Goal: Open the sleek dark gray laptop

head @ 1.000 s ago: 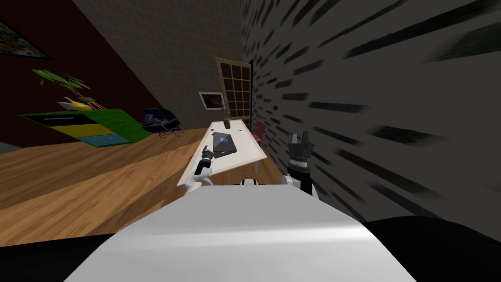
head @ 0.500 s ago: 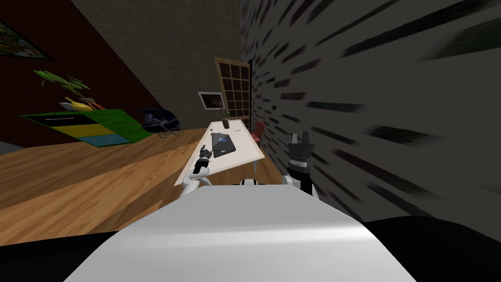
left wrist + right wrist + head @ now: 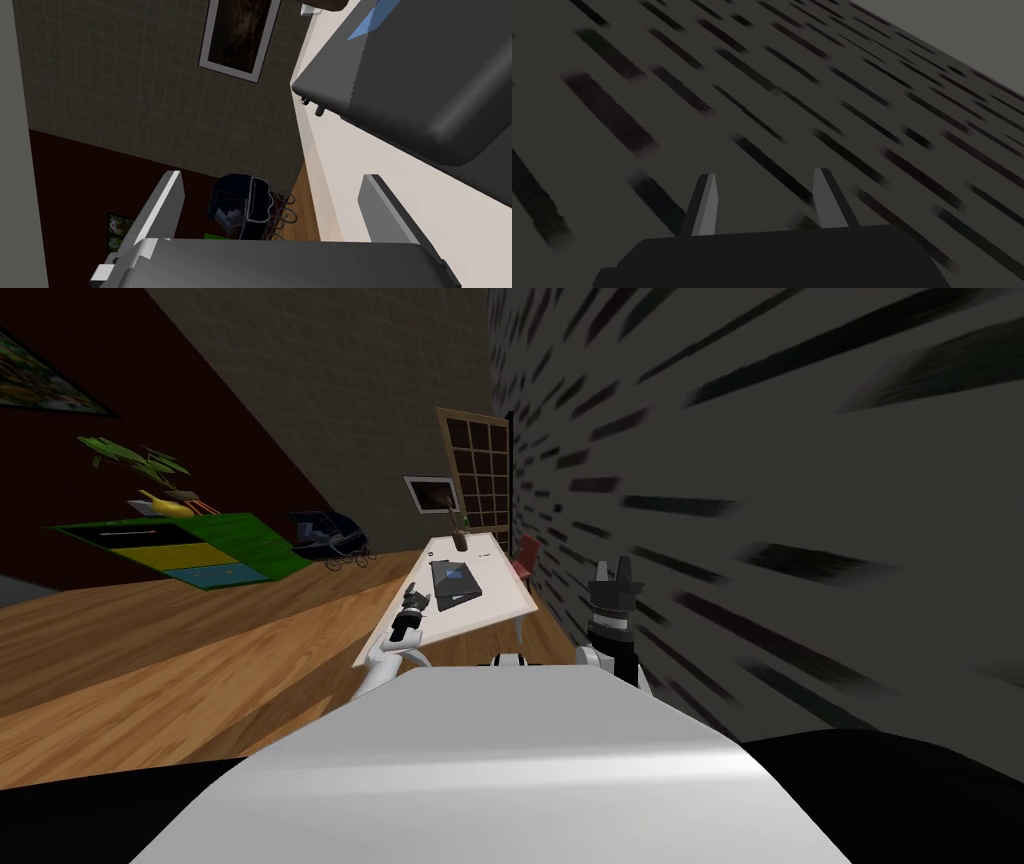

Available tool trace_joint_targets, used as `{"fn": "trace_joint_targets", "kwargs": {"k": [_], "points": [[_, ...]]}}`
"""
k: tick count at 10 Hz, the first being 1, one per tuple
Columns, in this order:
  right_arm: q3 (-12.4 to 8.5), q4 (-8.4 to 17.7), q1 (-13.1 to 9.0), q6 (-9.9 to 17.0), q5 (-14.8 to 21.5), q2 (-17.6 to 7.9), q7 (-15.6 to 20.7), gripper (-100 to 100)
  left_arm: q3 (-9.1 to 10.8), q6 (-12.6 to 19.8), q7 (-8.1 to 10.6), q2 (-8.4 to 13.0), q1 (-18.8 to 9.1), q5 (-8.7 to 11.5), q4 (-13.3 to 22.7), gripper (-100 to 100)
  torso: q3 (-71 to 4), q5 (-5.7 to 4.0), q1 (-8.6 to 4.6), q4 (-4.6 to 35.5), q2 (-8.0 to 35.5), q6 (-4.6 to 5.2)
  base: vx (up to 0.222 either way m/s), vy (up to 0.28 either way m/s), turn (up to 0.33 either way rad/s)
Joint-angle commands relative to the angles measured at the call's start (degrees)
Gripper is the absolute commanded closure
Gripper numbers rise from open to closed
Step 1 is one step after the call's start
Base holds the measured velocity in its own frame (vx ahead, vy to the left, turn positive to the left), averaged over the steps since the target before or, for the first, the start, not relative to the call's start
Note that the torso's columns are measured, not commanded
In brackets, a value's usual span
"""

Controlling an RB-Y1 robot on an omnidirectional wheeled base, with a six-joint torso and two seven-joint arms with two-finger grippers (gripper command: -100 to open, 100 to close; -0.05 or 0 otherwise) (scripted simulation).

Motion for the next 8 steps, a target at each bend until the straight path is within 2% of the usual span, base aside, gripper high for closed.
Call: {"fn": "trace_joint_targets", "kwargs": {"k": [1, 3, 4, 6, 7, 8], "points": [[0.0, 0.0, 0.0, 0.0, 0.0, 0.0, 0.0, 0, 1.43, -1.8, 4.35, 2.7, -1.5, -4.5, 3.4, -100, 0.0, -0.05, -0.22, 0.0, 0.0, 0.00, -0.009, -0.080, 0.016], [0.0, 0.0, 0.0, 0.0, 0.0, 0.0, 0.0, 0, 1.43, -1.8, 7.61, 2.7, -1.5, -5.3, 3.4, -100, 0.0, -0.05, -0.16, 0.0, 0.0, 0.01, 0.002, -0.032, -0.002], [0.0, 0.0, 0.0, 0.0, 0.0, 0.0, 0.0, 0, 2.84, -3.6, 9.25, 5.3, -3.0, -8.0, 6.2, -100, 0.0, -0.01, -0.05, 0.0, 0.0, 0.00, 0.000, -0.072, 0.015], [0.0, 0.0, 0.0, 0.0, 0.0, 0.0, 0.0, 0, 2.84, -3.6, 12.34, 5.3, -3.0, -10.4, 6.7, -100, 0.0, -0.08, -0.28, 0.0, 0.0, 0.00, 0.003, -0.067, 0.008], [0.0, 0.0, 0.0, 0.0, 0.0, 0.0, 0.0, 0, 2.84, -3.6, 13.95, 5.3, -3.0, -10.4, 6.7, -100, 0.0, -0.05, -0.14, 0.0, 0.0, 0.01, 0.000, -0.016, -0.004], [0.0, 0.0, 0.0, 0.0, 0.0, 0.0, 0.0, 0, 4.25, -5.3, 15.59, 7.9, -4.5, -13.1, 9.6, -100, 0.0, -0.01, -0.02, 0.0, 0.0, 0.00, -0.002, -0.091, 0.010]]}}
